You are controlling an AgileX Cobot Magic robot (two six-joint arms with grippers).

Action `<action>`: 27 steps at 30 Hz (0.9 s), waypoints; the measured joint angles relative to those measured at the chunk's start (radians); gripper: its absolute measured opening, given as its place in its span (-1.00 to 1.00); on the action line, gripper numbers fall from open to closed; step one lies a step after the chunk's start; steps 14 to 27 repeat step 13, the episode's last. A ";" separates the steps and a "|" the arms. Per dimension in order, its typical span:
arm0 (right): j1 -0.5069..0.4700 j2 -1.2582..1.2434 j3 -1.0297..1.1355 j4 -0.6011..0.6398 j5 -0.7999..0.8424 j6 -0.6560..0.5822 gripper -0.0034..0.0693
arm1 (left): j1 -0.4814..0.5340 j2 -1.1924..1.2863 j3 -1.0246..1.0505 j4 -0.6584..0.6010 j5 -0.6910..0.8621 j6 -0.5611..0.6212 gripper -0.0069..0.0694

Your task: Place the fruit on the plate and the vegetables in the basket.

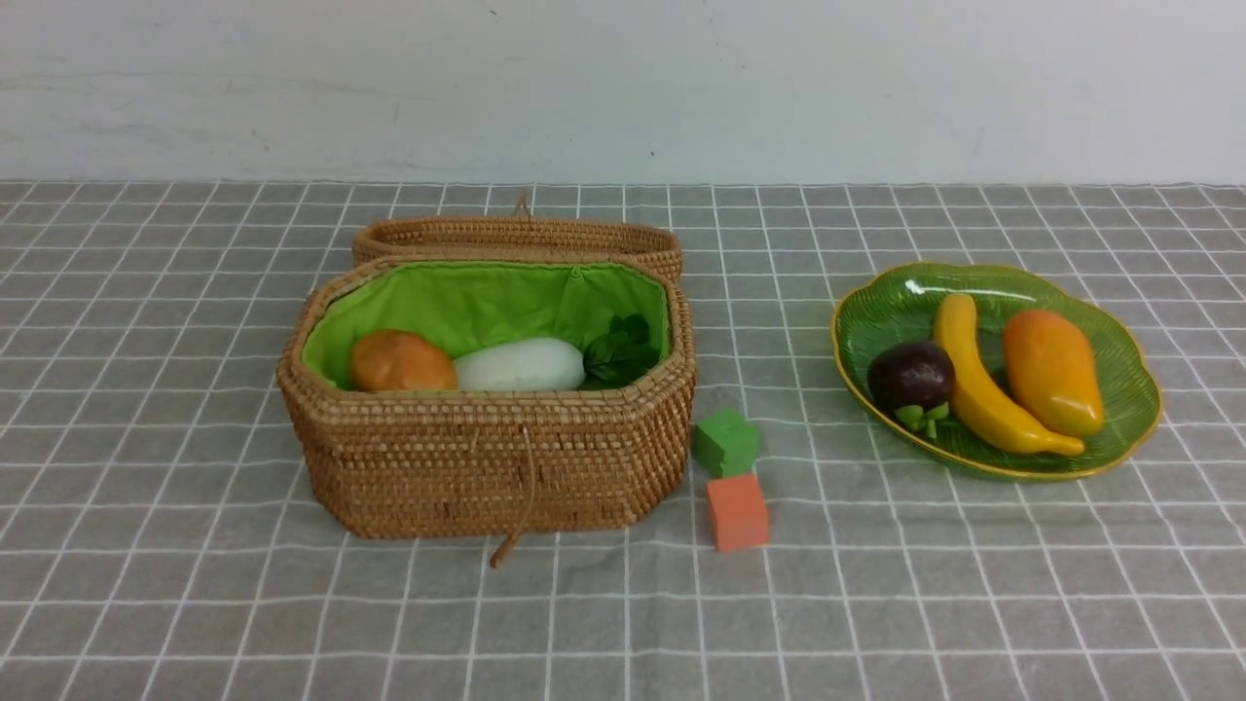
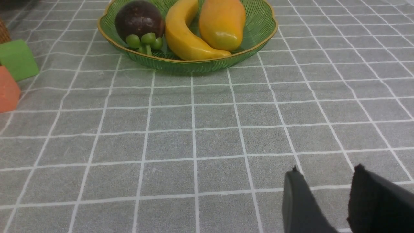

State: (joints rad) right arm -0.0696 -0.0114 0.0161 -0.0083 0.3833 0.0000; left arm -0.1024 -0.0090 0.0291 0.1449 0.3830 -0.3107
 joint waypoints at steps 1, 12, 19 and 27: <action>0.000 0.000 0.000 0.000 0.000 0.000 -0.24 | 0.000 0.000 0.000 0.000 0.000 0.000 -0.74; 0.000 0.000 0.000 0.000 0.000 0.000 -0.24 | 0.000 0.000 0.000 0.000 -0.001 0.000 -0.72; 0.000 0.000 0.000 0.000 0.000 0.000 -0.24 | 0.000 0.000 0.000 0.000 -0.001 0.000 -0.72; 0.000 0.000 0.000 0.000 0.000 0.000 -0.24 | 0.000 0.000 0.000 0.000 -0.001 0.000 -0.72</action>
